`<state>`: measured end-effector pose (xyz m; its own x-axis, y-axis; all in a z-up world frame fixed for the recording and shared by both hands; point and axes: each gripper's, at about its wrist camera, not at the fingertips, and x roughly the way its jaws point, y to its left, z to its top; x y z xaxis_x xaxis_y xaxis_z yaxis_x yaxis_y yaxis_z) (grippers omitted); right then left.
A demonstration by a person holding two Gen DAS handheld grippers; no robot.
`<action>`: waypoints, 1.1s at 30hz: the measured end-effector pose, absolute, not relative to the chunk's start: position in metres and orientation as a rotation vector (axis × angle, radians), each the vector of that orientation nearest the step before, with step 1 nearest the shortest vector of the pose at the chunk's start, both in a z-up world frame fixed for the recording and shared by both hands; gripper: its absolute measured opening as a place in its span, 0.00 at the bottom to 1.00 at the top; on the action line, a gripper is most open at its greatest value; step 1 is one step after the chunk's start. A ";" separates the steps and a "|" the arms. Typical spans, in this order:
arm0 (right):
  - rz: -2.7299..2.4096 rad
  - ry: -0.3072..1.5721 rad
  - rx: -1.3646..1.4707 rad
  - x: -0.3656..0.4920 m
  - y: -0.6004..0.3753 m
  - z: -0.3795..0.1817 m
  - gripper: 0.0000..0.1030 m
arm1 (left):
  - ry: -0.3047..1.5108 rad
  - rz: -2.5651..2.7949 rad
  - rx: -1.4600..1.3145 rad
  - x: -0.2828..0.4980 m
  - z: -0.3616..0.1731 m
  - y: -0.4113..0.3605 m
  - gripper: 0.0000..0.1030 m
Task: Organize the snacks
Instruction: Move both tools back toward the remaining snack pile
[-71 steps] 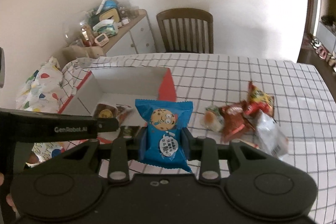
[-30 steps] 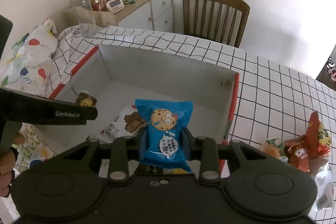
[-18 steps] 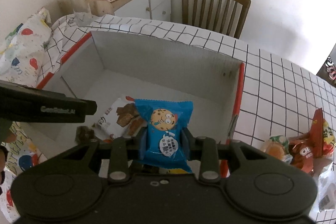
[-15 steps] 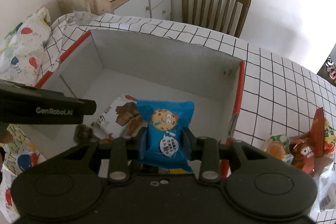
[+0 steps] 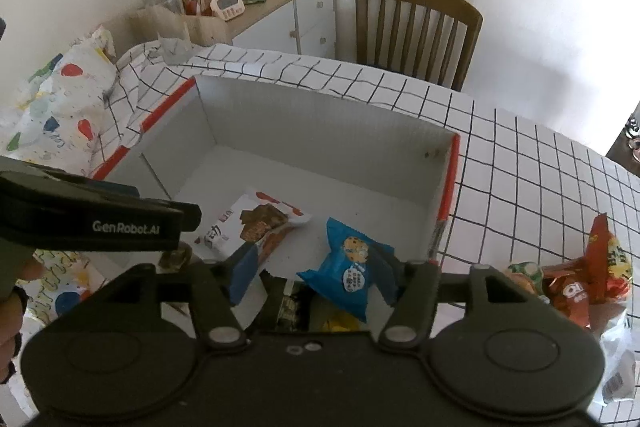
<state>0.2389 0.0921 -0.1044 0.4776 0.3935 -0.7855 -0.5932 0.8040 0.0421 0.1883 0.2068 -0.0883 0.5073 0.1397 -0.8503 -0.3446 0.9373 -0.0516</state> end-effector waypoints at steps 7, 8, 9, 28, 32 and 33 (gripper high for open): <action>0.621 0.860 -0.236 0.228 0.079 -0.088 0.63 | 0.973 0.272 -0.213 0.177 -0.074 0.191 0.57; 0.621 0.855 -0.234 0.226 0.077 -0.086 0.65 | 0.969 0.267 -0.211 0.176 -0.072 0.188 0.57; 0.621 0.850 -0.231 0.225 0.075 -0.084 0.69 | 0.964 0.262 -0.208 0.174 -0.069 0.185 0.57; 0.613 0.783 -0.143 0.200 -0.022 -0.049 0.98 | 0.863 0.180 -0.173 0.157 -0.035 0.093 0.80; 0.599 0.771 -0.138 0.196 -0.056 -0.045 0.99 | 0.854 0.142 -0.174 0.156 -0.033 0.068 0.82; 0.591 0.766 -0.140 0.196 -0.066 -0.044 0.99 | 0.847 0.133 -0.170 0.156 -0.033 0.061 0.83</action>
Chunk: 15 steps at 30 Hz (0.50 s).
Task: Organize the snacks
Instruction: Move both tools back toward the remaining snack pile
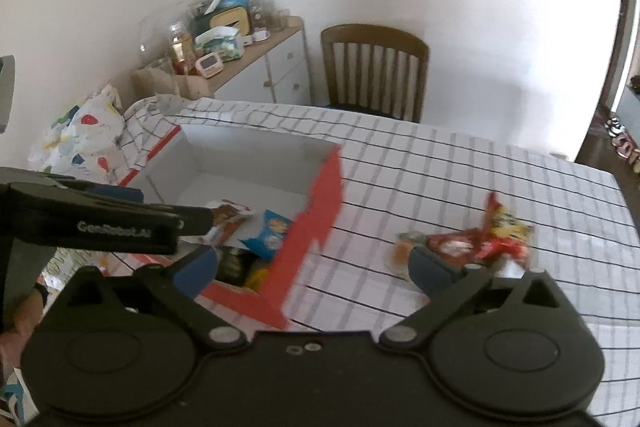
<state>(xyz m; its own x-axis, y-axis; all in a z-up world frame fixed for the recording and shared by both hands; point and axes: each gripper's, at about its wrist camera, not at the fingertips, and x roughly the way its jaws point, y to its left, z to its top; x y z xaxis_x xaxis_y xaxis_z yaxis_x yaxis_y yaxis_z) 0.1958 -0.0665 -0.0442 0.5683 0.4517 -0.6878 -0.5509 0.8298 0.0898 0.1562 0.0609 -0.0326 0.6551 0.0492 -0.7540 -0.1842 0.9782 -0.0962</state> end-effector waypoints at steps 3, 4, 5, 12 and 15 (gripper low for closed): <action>0.559 0.758 -0.142 0.198 -0.097 -0.043 0.99 | 0.817 0.106 -0.159 0.157 -0.033 0.041 0.92; 0.546 0.759 -0.143 0.200 -0.106 -0.043 0.99 | 0.809 0.097 -0.159 0.158 -0.033 0.035 0.97; 0.532 0.760 -0.143 0.201 -0.115 -0.044 0.99 | 0.805 0.086 -0.160 0.160 -0.034 0.029 0.99; 0.452 0.777 -0.128 0.213 -0.179 -0.053 0.99 | 0.841 0.092 -0.201 0.179 -0.050 -0.005 0.99; 0.420 0.789 -0.125 0.219 -0.199 -0.061 0.99 | 0.867 0.120 -0.231 0.195 -0.060 -0.010 0.99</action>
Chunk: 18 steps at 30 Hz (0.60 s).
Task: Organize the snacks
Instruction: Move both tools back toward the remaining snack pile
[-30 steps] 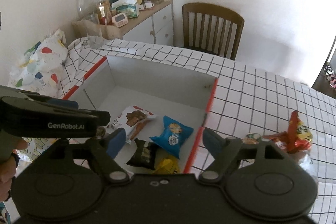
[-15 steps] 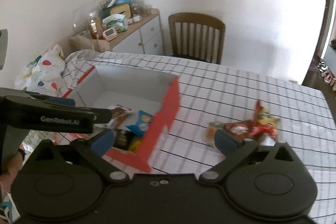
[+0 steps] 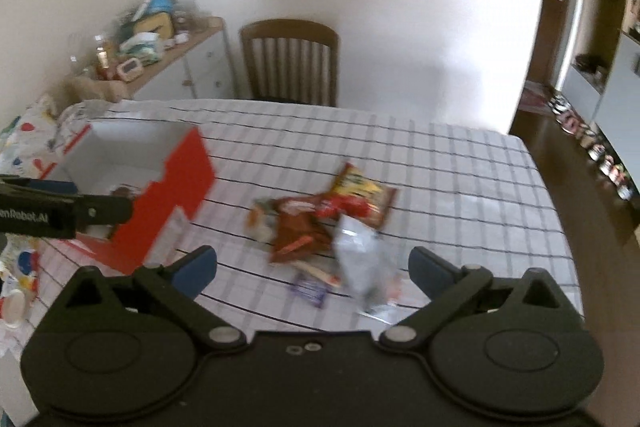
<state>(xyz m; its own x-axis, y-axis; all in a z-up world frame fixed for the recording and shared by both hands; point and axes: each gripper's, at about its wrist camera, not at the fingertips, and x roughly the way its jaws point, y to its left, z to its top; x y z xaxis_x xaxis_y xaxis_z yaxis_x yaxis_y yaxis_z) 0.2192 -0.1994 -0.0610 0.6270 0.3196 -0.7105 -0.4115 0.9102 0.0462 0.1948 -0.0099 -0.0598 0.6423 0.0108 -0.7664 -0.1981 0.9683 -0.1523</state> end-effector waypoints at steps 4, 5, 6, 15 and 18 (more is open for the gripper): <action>0.398 0.809 -0.112 0.227 -0.219 -0.072 0.99 | 0.894 0.161 -0.249 0.223 -0.073 -0.016 0.99; 0.395 0.814 -0.110 0.229 -0.223 -0.075 0.99 | 0.893 0.170 -0.240 0.229 -0.077 -0.018 0.99; 0.395 0.819 -0.107 0.231 -0.226 -0.078 0.99 | 0.895 0.187 -0.218 0.236 -0.081 -0.022 0.99; 0.390 0.876 -0.095 0.260 -0.241 -0.105 0.94 | 0.987 0.241 -0.237 0.283 -0.117 -0.033 0.99; 0.398 0.894 -0.090 0.272 -0.242 -0.113 0.91 | 1.018 0.265 -0.266 0.295 -0.129 -0.031 0.99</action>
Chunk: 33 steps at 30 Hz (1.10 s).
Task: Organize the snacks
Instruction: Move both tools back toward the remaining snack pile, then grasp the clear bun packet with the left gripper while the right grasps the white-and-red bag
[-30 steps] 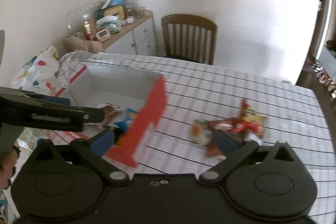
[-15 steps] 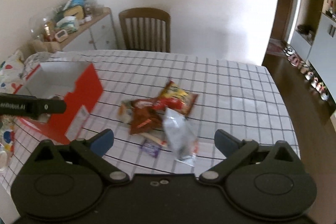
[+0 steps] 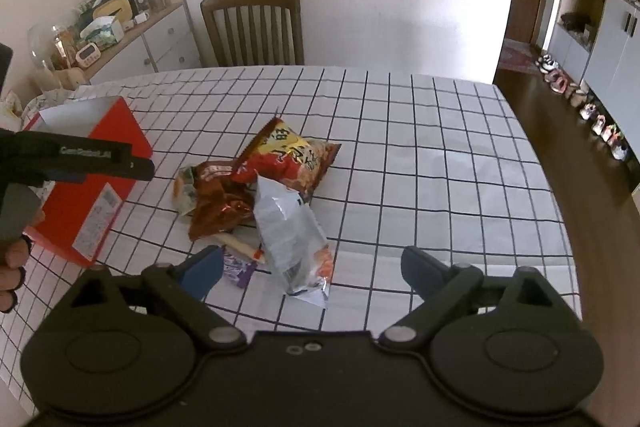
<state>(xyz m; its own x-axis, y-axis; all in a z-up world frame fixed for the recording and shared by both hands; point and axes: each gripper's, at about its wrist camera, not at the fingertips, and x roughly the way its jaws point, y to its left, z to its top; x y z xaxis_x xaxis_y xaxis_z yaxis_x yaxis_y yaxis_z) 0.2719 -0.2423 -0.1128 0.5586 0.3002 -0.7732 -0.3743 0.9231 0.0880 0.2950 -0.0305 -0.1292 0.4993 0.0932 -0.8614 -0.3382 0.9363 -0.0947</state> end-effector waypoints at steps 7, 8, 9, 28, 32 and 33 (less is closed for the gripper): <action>0.435 0.930 -0.077 0.293 -0.238 -0.130 0.83 | 1.027 0.279 -0.315 0.312 -0.144 -0.030 0.98; 0.443 0.933 -0.078 0.296 -0.237 -0.132 0.83 | 1.027 0.280 -0.312 0.314 -0.145 -0.030 0.98; 0.451 0.936 -0.077 0.298 -0.235 -0.134 0.82 | 1.023 0.287 -0.308 0.315 -0.146 -0.031 0.97; 0.471 1.014 -0.089 0.333 -0.217 -0.174 0.70 | 1.071 0.288 -0.591 0.330 -0.188 0.000 0.74; 0.472 1.037 -0.072 0.334 -0.218 -0.181 0.67 | 1.077 0.263 -0.658 0.331 -0.195 0.006 0.56; 0.472 1.039 -0.066 0.334 -0.217 -0.182 0.65 | 1.077 0.266 -0.673 0.331 -0.196 0.006 0.56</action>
<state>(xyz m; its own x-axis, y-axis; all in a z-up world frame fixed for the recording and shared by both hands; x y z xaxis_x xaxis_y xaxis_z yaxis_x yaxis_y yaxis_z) 0.3337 -0.2175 -0.1817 0.4164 0.3451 -0.8411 -0.4067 0.8981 0.1671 0.3306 0.0062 -0.1955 0.4663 -0.1169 -0.8769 -0.5118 0.7728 -0.3752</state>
